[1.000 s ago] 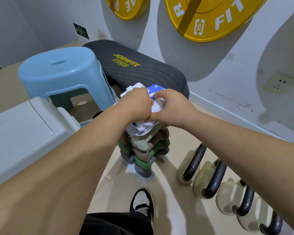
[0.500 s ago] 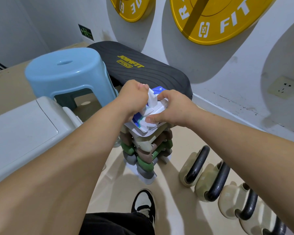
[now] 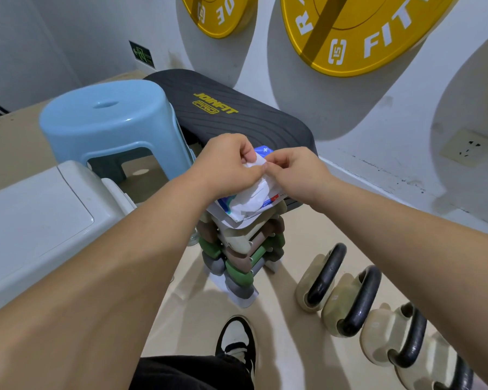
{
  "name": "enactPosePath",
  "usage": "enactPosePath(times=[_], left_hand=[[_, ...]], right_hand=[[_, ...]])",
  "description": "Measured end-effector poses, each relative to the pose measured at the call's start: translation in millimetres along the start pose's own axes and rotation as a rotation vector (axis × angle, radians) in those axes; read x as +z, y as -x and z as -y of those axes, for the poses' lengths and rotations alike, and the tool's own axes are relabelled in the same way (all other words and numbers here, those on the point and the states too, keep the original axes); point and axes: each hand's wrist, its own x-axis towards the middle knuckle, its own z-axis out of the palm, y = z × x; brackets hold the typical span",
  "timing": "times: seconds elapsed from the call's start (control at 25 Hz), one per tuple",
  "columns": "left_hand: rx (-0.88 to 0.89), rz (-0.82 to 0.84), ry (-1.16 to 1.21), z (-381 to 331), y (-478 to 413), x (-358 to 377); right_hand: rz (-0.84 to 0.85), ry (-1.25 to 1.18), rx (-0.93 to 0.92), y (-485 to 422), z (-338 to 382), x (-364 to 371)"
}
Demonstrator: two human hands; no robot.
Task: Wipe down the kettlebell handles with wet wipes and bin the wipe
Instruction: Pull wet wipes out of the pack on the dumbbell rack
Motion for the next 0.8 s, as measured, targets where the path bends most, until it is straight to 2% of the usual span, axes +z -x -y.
enactPosePath(times=[0.2,0.4,0.52,0.64,0.72,0.8], left_hand=[[0.027,-0.030,-0.086,-6.0,-2.0,3.2],[-0.155,-0.074,0.174,-15.0,-5.2,-10.5],[-0.215,-0.157,0.291,-19.4,-8.0,-14.1],[-0.303,-0.195,0.508,-22.2,-13.1,-18.2],[-0.336,-0.191,0.542,-26.0,-12.8,-18.9],[-0.377,-0.091,0.538,-25.4,-8.2,-19.2]], right_hand=[[-0.069,0.144,-0.080,5.1,2.2,0.1],[-0.034,0.231,-0.072,4.9,8.1,-1.3],[0.001,0.193,-0.041,3.6,6.7,-0.6],[0.029,0.189,-0.025,4.4,5.9,3.4],[0.009,0.184,-0.043,9.1,8.5,5.7],[-0.028,0.091,-0.065,15.7,11.6,5.7]])
